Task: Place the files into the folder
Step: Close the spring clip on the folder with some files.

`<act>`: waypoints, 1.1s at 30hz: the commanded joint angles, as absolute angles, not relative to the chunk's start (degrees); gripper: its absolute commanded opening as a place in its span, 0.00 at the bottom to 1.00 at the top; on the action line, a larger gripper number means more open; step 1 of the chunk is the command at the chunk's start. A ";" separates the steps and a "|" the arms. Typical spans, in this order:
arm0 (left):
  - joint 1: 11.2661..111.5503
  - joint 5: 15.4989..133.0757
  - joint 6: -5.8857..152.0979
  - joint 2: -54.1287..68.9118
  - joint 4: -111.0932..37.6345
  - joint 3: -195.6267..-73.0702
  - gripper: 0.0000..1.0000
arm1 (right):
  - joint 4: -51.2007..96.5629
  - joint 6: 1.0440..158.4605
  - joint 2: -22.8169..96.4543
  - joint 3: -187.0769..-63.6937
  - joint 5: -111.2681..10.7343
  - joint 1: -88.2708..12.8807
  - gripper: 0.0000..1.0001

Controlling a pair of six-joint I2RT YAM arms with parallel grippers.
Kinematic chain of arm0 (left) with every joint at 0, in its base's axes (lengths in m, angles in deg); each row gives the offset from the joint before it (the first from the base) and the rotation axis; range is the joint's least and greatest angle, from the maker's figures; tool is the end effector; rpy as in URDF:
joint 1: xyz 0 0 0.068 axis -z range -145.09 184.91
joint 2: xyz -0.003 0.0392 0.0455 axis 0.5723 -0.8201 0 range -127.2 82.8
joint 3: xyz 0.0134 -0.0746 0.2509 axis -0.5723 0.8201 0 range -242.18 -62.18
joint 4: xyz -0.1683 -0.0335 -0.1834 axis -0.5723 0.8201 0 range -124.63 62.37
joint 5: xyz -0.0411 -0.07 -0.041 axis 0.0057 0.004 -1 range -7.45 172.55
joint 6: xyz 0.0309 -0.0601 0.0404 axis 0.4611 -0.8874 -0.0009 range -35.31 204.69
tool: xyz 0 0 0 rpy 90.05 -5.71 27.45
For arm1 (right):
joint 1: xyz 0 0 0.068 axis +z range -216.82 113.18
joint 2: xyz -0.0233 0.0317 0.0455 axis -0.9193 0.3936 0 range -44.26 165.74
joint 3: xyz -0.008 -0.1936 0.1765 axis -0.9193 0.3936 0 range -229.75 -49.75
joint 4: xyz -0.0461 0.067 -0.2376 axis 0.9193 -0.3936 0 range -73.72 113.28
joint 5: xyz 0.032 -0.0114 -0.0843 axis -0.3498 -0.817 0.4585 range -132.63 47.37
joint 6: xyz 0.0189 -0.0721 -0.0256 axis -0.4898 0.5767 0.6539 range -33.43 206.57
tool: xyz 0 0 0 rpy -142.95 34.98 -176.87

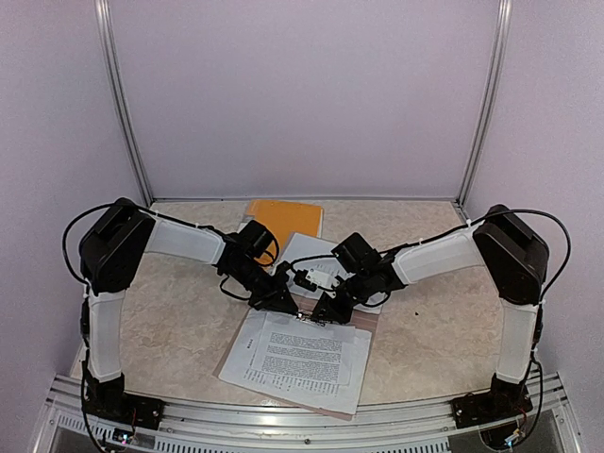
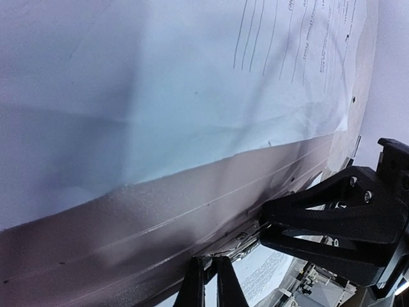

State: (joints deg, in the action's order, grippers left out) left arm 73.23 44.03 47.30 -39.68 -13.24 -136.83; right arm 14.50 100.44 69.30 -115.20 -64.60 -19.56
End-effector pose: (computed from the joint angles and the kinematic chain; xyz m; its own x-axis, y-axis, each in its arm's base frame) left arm 0.2896 -0.2825 0.0751 -0.9827 0.1711 0.0715 0.0779 0.7308 -0.6781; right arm 0.2506 0.3083 0.0967 -0.3553 -0.7122 -0.6054 -0.9322 0.3177 0.1733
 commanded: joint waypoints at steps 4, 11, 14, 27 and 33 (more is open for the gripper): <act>75.10 76.26 47.17 -43.46 -1.85 -129.24 0.00 | 5.60 102.75 75.27 -111.31 -60.87 -17.16 0.00; 75.69 71.71 46.63 -34.47 -5.12 -126.53 0.08 | 5.71 102.98 75.03 -111.15 -60.76 -17.16 0.00; 75.54 70.58 46.63 -31.61 -6.90 -125.66 0.16 | 5.92 102.85 74.77 -111.16 -60.86 -17.24 0.00; 72.84 56.69 47.10 -22.86 -20.56 -118.32 0.42 | 5.63 103.47 74.31 -111.51 -60.84 -17.23 0.00; 72.08 60.80 46.96 -15.54 -19.81 -114.86 0.58 | 1.26 105.65 74.02 -114.68 -59.11 -17.21 0.13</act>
